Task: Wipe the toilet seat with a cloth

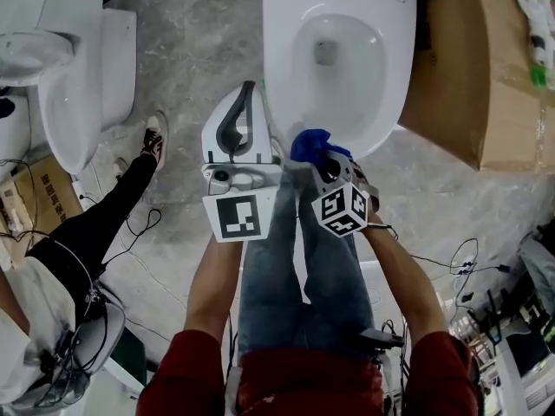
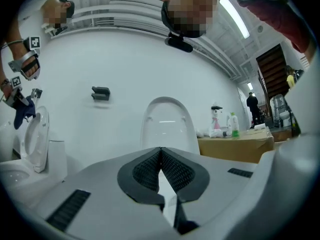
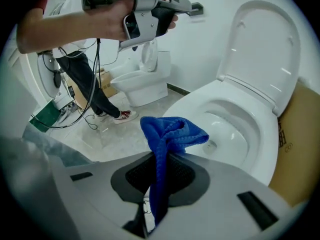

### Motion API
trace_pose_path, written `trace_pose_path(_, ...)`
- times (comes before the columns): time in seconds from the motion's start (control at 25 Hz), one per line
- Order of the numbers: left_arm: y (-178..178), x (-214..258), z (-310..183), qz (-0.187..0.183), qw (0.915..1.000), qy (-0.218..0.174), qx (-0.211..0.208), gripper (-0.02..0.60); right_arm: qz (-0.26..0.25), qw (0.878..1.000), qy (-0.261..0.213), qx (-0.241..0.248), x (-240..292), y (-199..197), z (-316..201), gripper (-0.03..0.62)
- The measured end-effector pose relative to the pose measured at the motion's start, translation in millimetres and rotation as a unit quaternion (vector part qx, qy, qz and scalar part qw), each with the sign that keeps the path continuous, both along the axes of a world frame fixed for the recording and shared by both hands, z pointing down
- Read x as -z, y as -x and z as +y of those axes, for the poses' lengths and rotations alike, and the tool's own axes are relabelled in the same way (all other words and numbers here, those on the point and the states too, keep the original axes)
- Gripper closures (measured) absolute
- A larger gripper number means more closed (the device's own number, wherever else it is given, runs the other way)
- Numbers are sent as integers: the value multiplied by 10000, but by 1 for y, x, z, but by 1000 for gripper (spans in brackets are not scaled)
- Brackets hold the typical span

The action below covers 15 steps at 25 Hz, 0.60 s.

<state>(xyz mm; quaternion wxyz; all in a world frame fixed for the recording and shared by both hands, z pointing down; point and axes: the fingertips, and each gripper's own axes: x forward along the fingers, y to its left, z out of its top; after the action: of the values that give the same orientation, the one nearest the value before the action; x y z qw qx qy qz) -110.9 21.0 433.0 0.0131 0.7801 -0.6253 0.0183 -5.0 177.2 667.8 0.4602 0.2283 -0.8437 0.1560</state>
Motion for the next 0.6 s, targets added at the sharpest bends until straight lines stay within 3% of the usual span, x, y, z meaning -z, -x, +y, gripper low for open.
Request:
trace_pose_path(0.32,-41,-7,0,-11,9993,101,-347,565,72,9960,90,-891,-1,-71,1,534)
trace_pose_path(0.6,-67,-10,3,-48,9980,127,-618,565,102,9813,63,-1921,-3,-125,-21,534)
